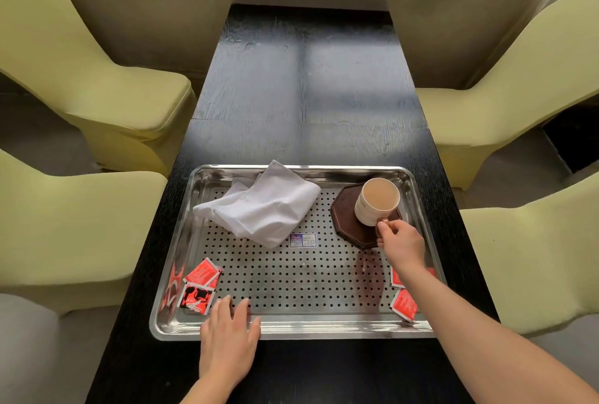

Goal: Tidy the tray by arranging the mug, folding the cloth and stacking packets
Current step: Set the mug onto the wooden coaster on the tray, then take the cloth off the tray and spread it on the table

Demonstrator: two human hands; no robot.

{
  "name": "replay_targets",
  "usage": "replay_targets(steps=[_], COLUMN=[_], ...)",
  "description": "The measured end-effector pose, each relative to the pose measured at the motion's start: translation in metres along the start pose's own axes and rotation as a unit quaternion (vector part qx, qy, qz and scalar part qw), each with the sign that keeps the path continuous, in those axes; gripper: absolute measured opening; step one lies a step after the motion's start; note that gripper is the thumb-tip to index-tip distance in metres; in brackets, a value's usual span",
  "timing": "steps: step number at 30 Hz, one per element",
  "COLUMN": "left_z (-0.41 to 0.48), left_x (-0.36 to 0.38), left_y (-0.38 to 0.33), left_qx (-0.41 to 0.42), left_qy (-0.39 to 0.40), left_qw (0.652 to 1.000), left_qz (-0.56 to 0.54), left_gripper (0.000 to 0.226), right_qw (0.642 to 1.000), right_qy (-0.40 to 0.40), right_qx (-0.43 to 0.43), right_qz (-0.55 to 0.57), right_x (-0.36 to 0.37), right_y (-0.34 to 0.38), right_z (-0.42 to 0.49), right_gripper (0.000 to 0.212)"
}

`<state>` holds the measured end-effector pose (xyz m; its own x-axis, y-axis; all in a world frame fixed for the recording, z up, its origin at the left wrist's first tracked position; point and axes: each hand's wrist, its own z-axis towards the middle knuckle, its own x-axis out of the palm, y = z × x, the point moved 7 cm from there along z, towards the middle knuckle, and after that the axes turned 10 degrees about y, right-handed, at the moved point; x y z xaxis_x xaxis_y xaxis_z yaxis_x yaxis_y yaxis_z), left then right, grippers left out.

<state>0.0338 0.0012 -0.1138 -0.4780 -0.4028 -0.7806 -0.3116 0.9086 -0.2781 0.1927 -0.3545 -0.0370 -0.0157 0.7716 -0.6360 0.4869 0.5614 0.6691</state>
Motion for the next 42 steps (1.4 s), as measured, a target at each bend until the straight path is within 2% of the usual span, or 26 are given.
replay_targets(steps=[6,8,13,15,17,19,21,24,29,32,35,39,42], left_z=[-0.002,-0.002,-0.006,-0.007,-0.009,-0.010,-0.013,-0.016,-0.018,-0.018,-0.018,-0.017,-0.015], left_x=[-0.001,-0.002,-0.005,-0.008,-0.011,-0.014,-0.016,-0.018,-0.020,-0.020,-0.021,-0.022,-0.022], left_y=[-0.001,-0.001,-0.002,-0.001,0.000,0.000,0.001,0.003,0.008,0.009,0.010,0.008,0.011], left_qx=[0.002,0.002,0.015,0.021,0.025,0.033,0.041,0.050,0.056,0.065,0.074,0.088,0.091], left_qy=[0.005,0.007,0.013,0.012,0.012,0.013,0.011,0.007,0.004,0.006,0.010,0.025,0.026], left_qw=[1.000,1.000,0.999,0.999,0.999,0.998,0.998,0.998,0.998,0.997,0.997,0.995,0.995], left_qz=[-0.004,-0.009,-0.030,-0.040,-0.046,-0.048,-0.047,-0.046,-0.042,-0.031,-0.025,-0.027,-0.027], left_gripper=[0.050,0.050,0.050,0.051,0.053,0.054,0.055,0.055,0.054,0.053,0.051,0.050,0.050], right_qw=[0.999,0.999,0.988,0.983,0.984,0.989,0.986,0.970,0.952,0.942,0.940,0.907,0.888], right_qy=[0.020,0.016,-0.091,-0.083,-0.034,0.058,0.155,0.227,0.190,0.147,0.125,0.159,0.199], right_qx=[0.006,-0.007,-0.128,-0.166,-0.177,-0.138,-0.060,0.049,0.152,0.190,0.211,0.226,0.186], right_qz=[0.034,0.041,-0.005,0.001,0.005,0.009,0.027,0.073,0.186,0.236,0.238,0.318,0.370], right_x=[0.003,0.001,-0.010,0.003,0.027,0.061,0.099,0.144,0.183,0.194,0.198,0.204,0.196], right_y=[0.003,0.004,0.021,0.034,0.047,0.058,0.064,0.072,0.081,0.086,0.089,0.093,0.109], right_z=[-0.003,-0.007,-0.037,-0.050,-0.055,-0.050,-0.041,-0.027,0.000,0.007,0.014,0.017,0.010], right_gripper=[0.016,0.019,0.015,0.014,0.012,0.018,0.032,0.051,0.038,0.047,0.055,0.042,0.034])
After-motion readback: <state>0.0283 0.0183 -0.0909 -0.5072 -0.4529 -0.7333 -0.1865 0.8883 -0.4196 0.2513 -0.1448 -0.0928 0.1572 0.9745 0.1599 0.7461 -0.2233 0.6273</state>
